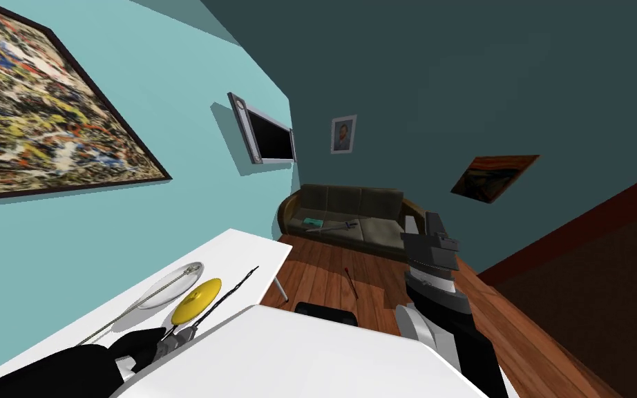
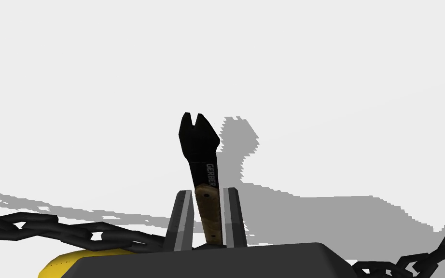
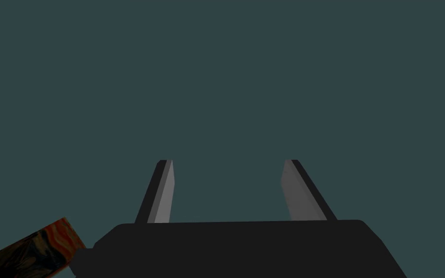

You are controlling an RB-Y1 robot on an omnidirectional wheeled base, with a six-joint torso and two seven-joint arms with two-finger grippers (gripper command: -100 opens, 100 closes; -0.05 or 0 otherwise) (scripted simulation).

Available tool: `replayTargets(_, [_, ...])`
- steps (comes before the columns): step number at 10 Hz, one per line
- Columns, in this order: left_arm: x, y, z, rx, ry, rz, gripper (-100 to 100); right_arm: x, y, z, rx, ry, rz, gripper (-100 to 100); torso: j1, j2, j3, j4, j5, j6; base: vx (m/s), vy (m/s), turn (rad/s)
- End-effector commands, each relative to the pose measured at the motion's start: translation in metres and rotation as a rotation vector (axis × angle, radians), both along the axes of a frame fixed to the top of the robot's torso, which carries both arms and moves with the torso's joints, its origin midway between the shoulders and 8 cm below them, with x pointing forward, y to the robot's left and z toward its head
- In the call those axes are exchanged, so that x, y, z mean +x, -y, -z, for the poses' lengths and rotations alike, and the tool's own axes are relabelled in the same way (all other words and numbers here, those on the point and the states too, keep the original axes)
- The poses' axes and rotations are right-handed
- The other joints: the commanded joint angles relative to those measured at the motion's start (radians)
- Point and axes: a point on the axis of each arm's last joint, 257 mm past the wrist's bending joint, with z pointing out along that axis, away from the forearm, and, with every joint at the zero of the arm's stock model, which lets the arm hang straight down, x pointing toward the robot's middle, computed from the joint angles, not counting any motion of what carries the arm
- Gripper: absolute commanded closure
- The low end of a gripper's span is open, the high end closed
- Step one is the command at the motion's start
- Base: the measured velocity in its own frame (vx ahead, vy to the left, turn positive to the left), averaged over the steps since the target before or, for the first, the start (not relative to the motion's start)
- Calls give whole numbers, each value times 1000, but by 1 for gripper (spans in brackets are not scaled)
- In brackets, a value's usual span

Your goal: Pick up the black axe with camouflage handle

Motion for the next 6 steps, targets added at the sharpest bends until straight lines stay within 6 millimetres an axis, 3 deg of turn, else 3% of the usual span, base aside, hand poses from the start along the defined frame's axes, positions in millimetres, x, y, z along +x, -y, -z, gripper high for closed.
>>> replayTargets(1, [-14, -3, -4, 3, -2, -30, 100, 0, 0, 0, 0, 0, 0, 0, 0, 0, 0, 0, 0, 0, -34, -19, -181])
replayTargets(4, [-42, -9, -13, 8, -10, -90, 100, 0, 0, 0, 0, 0, 0, 0, 0, 0, 0, 0, -1, -1, -34, -20, -193])
replayTargets(5, [-38, -9, -13, 5, -8, -79, 100, 0, 0, 0, 0, 0, 0, 0, 0, 0, 0, -1, -1, -1, -16, -5, -22])
replayTargets(6, [-40, -10, -13, 6, -9, -79, 0, 0, 0, 0, 0, 0, 0, 0, 1, -1, -1, -1, 0, -1, 0, 0, 0])
